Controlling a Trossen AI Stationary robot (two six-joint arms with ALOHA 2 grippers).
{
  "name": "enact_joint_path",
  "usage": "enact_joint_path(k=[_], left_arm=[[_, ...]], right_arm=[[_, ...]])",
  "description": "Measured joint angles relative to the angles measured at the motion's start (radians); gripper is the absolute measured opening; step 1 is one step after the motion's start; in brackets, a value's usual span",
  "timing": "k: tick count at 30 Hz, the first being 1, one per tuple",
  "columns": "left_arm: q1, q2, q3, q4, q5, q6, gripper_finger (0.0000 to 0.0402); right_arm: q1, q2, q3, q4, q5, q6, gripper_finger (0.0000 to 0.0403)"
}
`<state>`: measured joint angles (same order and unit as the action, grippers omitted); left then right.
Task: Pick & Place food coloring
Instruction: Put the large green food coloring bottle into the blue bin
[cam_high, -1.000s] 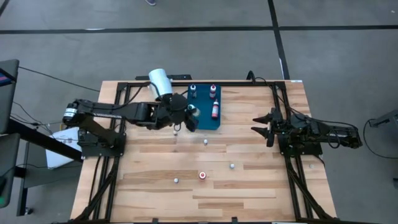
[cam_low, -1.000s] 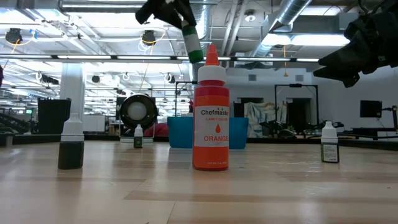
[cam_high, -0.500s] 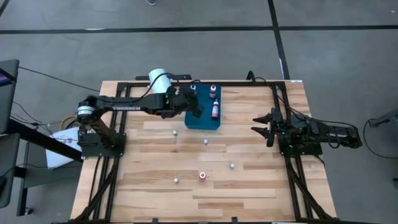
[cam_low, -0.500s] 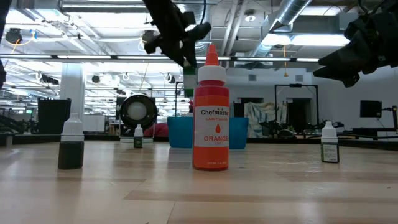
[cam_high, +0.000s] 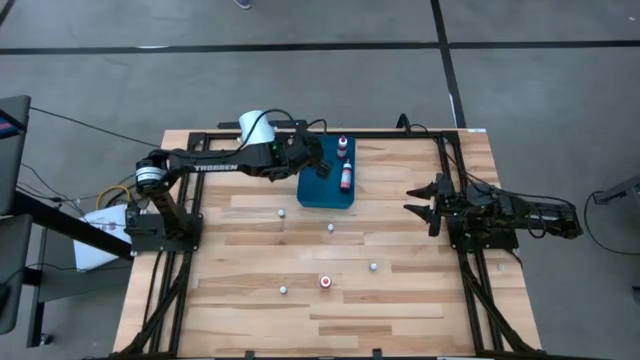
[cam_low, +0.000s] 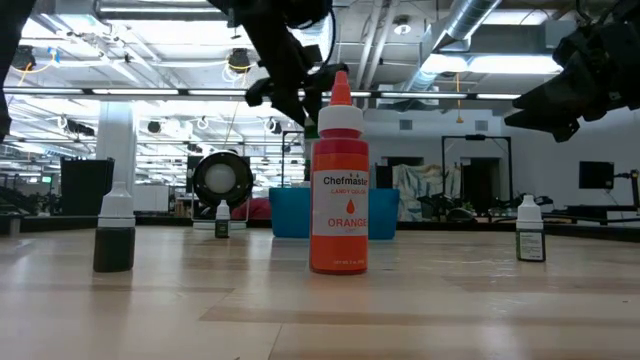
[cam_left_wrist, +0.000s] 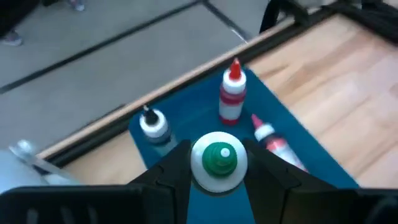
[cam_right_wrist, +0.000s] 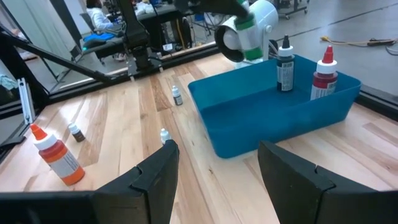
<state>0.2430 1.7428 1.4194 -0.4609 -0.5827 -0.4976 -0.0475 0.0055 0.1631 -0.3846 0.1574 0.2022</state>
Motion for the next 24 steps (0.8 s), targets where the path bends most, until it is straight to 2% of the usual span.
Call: enact_joint_path(k=[12, 24], left_arm=[[0.011, 0.012, -0.002, 0.028, 0.029, 0.016, 0.0108], [0.073, 0.012, -0.002, 0.193, 0.085, 0.113, 0.0108]], right_arm=[[0.000, 0.000, 0.000, -0.005, 0.000, 0.004, 0.0207], [0.000, 0.000, 0.000, -0.005, 0.000, 0.006, 0.0207]])
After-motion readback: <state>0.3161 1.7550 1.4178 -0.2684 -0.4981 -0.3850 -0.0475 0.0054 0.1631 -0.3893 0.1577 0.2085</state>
